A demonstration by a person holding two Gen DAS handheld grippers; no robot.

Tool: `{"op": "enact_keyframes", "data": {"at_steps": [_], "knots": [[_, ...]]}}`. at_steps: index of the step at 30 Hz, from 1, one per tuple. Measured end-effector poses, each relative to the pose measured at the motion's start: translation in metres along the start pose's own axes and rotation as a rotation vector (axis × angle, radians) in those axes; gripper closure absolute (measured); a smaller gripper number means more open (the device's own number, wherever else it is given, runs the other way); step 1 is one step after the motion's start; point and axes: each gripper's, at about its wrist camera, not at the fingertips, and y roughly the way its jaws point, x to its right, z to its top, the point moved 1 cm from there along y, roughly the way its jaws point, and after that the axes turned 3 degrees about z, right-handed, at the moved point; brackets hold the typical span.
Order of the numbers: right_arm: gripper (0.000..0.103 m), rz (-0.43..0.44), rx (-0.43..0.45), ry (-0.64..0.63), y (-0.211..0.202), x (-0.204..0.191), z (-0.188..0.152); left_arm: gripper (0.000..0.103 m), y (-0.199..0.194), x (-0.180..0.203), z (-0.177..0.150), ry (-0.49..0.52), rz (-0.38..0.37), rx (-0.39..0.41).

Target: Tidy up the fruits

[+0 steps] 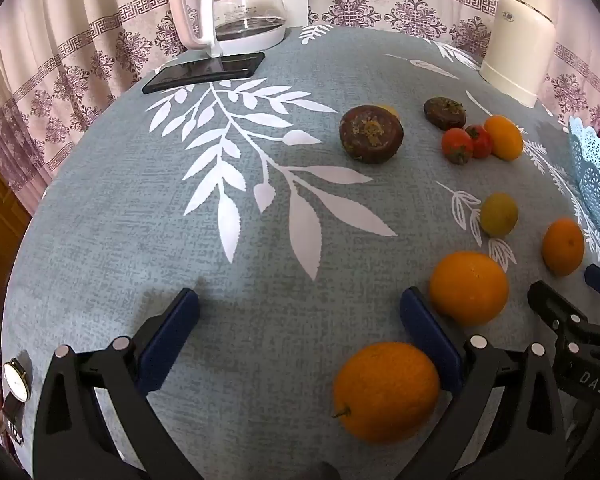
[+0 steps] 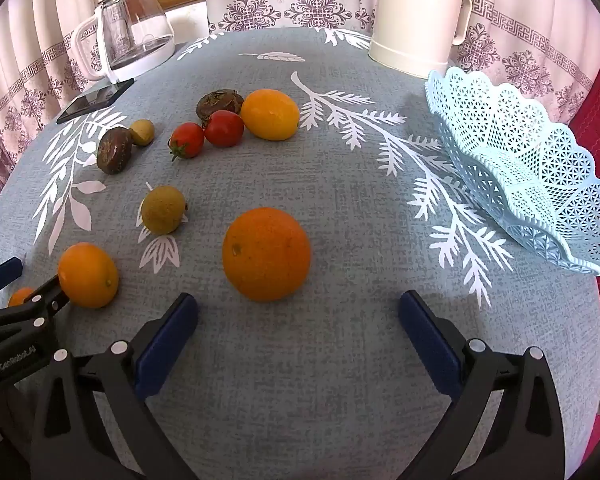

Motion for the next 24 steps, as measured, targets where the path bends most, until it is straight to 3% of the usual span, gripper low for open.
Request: {"op": "enact_keyframes", "data": {"at_steps": [24], "knots": [[0.005, 0.003, 0.0, 0.002, -0.0001, -0.0005, -0.0002, 0.002, 0.0, -0.0002, 0.0002, -0.005, -0.003, 0.002]]}}
